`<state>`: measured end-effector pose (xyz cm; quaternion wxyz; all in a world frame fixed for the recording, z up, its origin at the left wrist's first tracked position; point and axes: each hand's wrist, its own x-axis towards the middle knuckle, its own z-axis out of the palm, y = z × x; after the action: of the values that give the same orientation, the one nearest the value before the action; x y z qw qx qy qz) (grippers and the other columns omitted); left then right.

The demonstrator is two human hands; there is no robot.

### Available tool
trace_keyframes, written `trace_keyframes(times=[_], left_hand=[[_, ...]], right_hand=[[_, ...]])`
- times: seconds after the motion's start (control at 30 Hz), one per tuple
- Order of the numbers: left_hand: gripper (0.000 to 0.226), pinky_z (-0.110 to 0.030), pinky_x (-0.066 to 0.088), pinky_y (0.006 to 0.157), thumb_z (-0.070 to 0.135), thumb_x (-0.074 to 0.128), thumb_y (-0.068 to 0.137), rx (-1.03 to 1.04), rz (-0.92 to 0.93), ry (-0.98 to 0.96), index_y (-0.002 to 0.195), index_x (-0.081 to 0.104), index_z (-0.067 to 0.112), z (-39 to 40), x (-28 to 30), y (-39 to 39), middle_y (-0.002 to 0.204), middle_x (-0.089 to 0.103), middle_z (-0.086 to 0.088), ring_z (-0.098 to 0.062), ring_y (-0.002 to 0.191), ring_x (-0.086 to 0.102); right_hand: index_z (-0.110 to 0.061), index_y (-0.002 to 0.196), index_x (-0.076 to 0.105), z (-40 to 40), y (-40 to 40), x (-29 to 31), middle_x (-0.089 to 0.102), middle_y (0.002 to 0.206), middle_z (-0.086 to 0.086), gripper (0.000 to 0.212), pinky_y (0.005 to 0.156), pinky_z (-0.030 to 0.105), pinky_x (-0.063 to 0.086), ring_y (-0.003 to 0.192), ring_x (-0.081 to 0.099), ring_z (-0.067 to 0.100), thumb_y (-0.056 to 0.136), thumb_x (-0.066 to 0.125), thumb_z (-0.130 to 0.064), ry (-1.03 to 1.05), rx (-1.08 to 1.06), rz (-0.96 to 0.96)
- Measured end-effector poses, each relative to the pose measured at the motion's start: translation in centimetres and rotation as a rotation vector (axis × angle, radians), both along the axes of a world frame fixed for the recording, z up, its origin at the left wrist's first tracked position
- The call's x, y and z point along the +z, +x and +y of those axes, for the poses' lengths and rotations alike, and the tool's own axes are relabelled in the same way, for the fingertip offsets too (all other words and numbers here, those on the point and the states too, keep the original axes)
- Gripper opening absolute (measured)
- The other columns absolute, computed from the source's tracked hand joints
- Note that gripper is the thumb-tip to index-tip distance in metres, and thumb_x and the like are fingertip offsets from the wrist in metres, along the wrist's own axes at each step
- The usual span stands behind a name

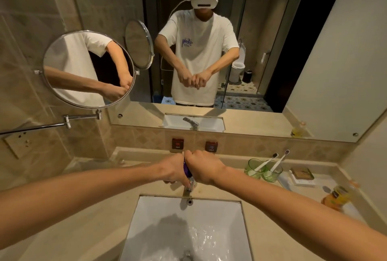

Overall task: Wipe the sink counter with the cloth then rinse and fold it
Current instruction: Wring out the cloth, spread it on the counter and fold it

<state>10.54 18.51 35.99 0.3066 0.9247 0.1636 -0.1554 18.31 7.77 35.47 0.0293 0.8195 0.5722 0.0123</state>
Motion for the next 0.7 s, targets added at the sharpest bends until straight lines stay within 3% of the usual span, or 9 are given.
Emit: trace_keyframes(times=[0.17, 0.3, 0.37, 0.47, 0.53, 0.6, 0.7], left_hand=[[0.019, -0.018, 0.041, 0.048, 0.015, 0.079, 0.078, 0.093, -0.084, 0.138, 0.075, 0.060, 0.018, -0.4, -2.9, 0.3, 0.066, 0.058, 0.006, -0.015, 0.067, 0.061], [0.022, -0.024, 0.045, 0.053, 0.020, 0.074, 0.076, 0.134, -0.084, 0.114, 0.065, 0.056, 0.026, -0.7, -4.9, 0.3, 0.063, 0.060, 0.006, -0.015, 0.063, 0.061], [0.014, -0.031, 0.053, 0.058, 0.026, 0.075, 0.073, 0.140, -0.072, 0.110, 0.074, 0.061, 0.026, -1.0, -6.1, -0.1, 0.069, 0.064, 0.004, -0.016, 0.068, 0.065], [0.034, -0.040, 0.063, 0.070, 0.033, 0.077, 0.068, 0.156, -0.053, 0.055, 0.100, 0.067, 0.025, -1.4, -7.2, -0.7, 0.084, 0.072, 0.002, -0.018, 0.076, 0.070], [0.052, -0.039, 0.062, 0.079, 0.033, 0.078, 0.070, 0.148, -0.030, 0.071, 0.116, 0.058, 0.018, -1.4, -6.4, -1.3, 0.097, 0.070, 0.001, -0.019, 0.087, 0.068], [0.066, -0.034, 0.058, 0.077, 0.029, 0.081, 0.072, 0.180, -0.036, 0.043, 0.128, 0.046, 0.016, -0.8, -5.4, -1.9, 0.107, 0.066, -0.003, -0.020, 0.091, 0.065], [0.052, -0.029, 0.046, 0.050, 0.016, 0.079, 0.071, 0.245, -0.127, -0.221, 0.116, 0.053, 0.017, -0.2, -2.9, -3.0, 0.079, 0.064, -0.003, -0.013, 0.056, 0.055]], right_hand=[[-0.010, 0.109, 0.064, 1.5, 0.1, -0.4, 0.063, 0.095, 0.011, 0.020, 0.073, 0.039, 0.054, 0.085, 0.062, 0.030, 0.089, 0.067, -0.009, -0.222, -0.091, 0.084], [-0.012, 0.095, 0.065, 2.7, 0.8, -0.7, 0.062, 0.083, 0.005, 0.021, 0.073, 0.035, 0.055, 0.072, 0.058, 0.023, 0.079, 0.078, -0.018, -0.442, -0.100, 0.128], [-0.013, 0.088, 0.062, 2.8, 1.0, -0.6, 0.059, 0.076, 0.003, 0.020, 0.065, 0.033, 0.052, 0.064, 0.055, 0.019, 0.077, 0.078, -0.016, -0.566, -0.130, 0.191], [-0.013, 0.087, 0.066, 2.6, 0.9, -0.2, 0.060, 0.073, 0.002, 0.012, 0.059, 0.029, 0.048, 0.062, 0.053, 0.018, 0.080, 0.075, -0.018, -0.686, -0.175, 0.296], [-0.013, 0.084, 0.065, 2.5, 0.7, -0.5, 0.060, 0.072, 0.002, 0.011, 0.058, 0.028, 0.048, 0.061, 0.055, 0.018, 0.081, 0.075, -0.016, -0.670, -0.152, 0.345], [-0.013, 0.083, 0.061, 2.3, 0.1, -0.8, 0.064, 0.073, 0.004, 0.016, 0.061, 0.029, 0.052, 0.065, 0.061, 0.020, 0.079, 0.076, -0.009, -0.548, -0.118, 0.374], [-0.010, 0.105, 0.062, 1.3, -0.6, 0.0, 0.069, 0.094, 0.009, 0.033, 0.071, 0.034, 0.053, 0.084, 0.065, 0.027, 0.078, 0.081, -0.014, -0.278, -0.029, 0.226]])
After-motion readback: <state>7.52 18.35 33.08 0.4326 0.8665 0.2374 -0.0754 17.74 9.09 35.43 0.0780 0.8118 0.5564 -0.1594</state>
